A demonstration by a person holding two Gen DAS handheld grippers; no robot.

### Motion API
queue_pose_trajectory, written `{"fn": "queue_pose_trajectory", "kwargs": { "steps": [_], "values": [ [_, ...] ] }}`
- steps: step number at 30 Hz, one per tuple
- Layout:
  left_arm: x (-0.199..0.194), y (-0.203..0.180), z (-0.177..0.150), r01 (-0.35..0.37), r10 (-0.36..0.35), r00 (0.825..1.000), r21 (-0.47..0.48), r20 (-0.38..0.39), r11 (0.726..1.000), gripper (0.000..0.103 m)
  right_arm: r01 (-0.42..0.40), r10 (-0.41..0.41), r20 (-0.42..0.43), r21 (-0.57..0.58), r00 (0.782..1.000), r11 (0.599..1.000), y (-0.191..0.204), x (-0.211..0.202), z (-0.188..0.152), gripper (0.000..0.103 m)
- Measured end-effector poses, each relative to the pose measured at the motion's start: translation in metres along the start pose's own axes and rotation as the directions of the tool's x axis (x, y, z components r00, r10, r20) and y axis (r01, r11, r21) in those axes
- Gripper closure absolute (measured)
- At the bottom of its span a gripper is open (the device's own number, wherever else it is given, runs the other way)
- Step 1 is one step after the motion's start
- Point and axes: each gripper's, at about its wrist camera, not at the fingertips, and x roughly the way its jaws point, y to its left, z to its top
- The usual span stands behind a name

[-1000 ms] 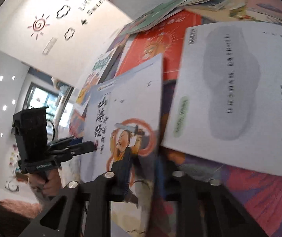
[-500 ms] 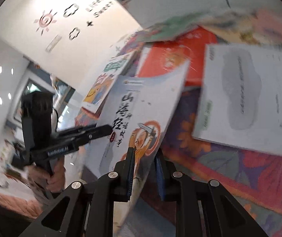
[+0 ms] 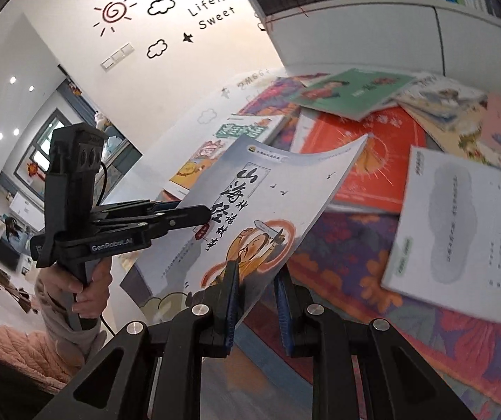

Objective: Organize books

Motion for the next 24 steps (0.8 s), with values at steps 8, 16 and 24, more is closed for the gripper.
{"fn": "queue_pose_trajectory", "kwargs": {
  "steps": [8, 16, 24],
  "values": [
    [-0.027, 0.041, 0.035, -0.042, 0.043, 0.997, -0.005, 0.067, 0.999, 0.079, 0.027, -0.022, 0.052, -0.106, 0.998, 0.994, 0.038, 0.015, 0.041, 0.083],
    [-0.033, 0.097, 0.066, -0.065, 0.071, 0.994, -0.067, 0.083, 0.996, 0.079, -0.017, 0.025, 0.064, -0.125, 0.998, 0.992, 0.056, 0.058, 0.091, 0.083],
    [-0.018, 0.145, 0.085, -0.111, 0.120, 0.991, -0.123, 0.066, 0.986, 0.079, -0.095, 0.096, 0.010, -0.045, 0.995, 0.994, 0.052, 0.121, 0.125, 0.083]
  ]
}}
